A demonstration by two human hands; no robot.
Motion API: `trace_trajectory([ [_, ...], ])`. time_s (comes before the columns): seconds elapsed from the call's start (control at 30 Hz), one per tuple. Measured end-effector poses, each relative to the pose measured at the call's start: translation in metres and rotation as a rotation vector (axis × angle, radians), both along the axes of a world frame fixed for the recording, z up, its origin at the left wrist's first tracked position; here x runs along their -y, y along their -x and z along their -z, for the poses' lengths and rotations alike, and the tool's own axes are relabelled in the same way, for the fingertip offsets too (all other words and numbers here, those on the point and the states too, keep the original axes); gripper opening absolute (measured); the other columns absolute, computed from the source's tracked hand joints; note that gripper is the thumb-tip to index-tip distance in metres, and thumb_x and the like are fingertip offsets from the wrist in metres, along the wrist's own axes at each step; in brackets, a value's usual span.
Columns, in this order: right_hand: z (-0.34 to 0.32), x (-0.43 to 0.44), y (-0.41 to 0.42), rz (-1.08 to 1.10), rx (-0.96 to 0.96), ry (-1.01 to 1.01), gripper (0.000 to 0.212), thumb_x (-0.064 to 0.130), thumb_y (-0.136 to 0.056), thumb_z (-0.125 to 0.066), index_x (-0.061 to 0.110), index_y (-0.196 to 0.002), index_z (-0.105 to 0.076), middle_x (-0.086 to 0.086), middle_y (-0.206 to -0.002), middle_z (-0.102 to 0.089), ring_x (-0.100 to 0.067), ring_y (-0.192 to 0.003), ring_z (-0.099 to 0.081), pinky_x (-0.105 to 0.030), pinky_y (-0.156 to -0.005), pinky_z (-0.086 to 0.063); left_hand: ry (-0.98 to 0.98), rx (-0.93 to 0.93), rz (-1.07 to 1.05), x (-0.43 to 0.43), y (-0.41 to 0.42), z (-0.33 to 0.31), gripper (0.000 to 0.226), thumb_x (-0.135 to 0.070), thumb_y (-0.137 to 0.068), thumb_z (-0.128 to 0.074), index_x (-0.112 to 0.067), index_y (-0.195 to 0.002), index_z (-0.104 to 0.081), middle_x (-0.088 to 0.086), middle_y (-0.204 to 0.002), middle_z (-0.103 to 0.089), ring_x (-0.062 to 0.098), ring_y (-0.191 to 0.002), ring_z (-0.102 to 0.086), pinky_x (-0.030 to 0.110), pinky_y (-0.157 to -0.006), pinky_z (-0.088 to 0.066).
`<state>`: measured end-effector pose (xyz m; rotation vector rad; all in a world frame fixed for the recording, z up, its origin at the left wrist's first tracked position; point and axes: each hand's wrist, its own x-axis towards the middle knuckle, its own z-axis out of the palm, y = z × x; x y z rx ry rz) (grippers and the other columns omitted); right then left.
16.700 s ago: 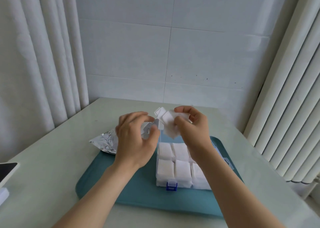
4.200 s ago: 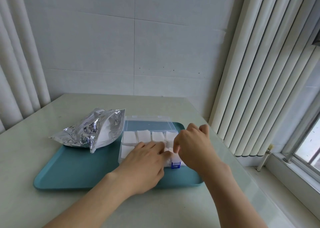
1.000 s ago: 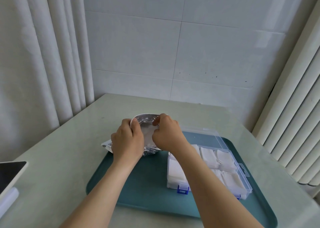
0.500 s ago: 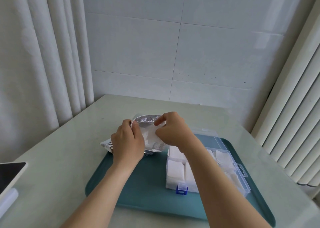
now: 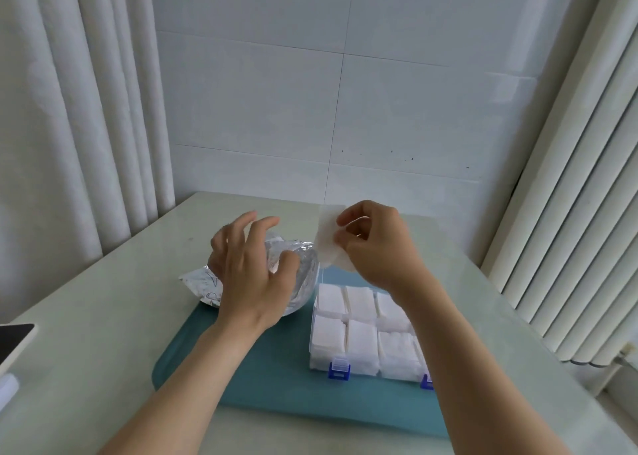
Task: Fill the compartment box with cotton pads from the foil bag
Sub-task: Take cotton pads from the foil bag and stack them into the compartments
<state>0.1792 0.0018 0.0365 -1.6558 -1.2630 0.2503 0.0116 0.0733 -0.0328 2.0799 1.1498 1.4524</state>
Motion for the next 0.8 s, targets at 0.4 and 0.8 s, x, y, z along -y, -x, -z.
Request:
trace_trajectory([
  [0.4, 0.043, 0.051, -0.011, -0.226, -0.145, -0.094, 0.022, 0.007, -0.1, -0.066, 0.024, -0.112, -0.059, -0.012, -0.088, -0.072, -0.018, -0.07, -0.063, -0.041, -0.067, -0.055, 0.522, 0.298, 0.567, 0.048, -0.035, -0.005, 0.024, -0.016, -0.11, -0.054, -0.015, -0.111, -0.078, 0.007, -0.096, -0.08, 0.026, -0.097, -0.078, 0.037, -0.079, -0.065],
  [0.8, 0.04, 0.066, -0.031, -0.241, -0.351, -0.212, 0.071, 0.003, -0.08, -0.09, 0.035, -0.136, -0.06, -0.005, -0.114, -0.073, -0.026, -0.086, -0.073, -0.044, -0.087, -0.064, 0.661, 0.354, 0.587, 0.041, -0.035, 0.006, 0.027, -0.014, -0.112, -0.049, -0.013, -0.122, -0.074, 0.009, -0.111, -0.08, 0.027, -0.104, -0.078, 0.041, -0.084, -0.066],
])
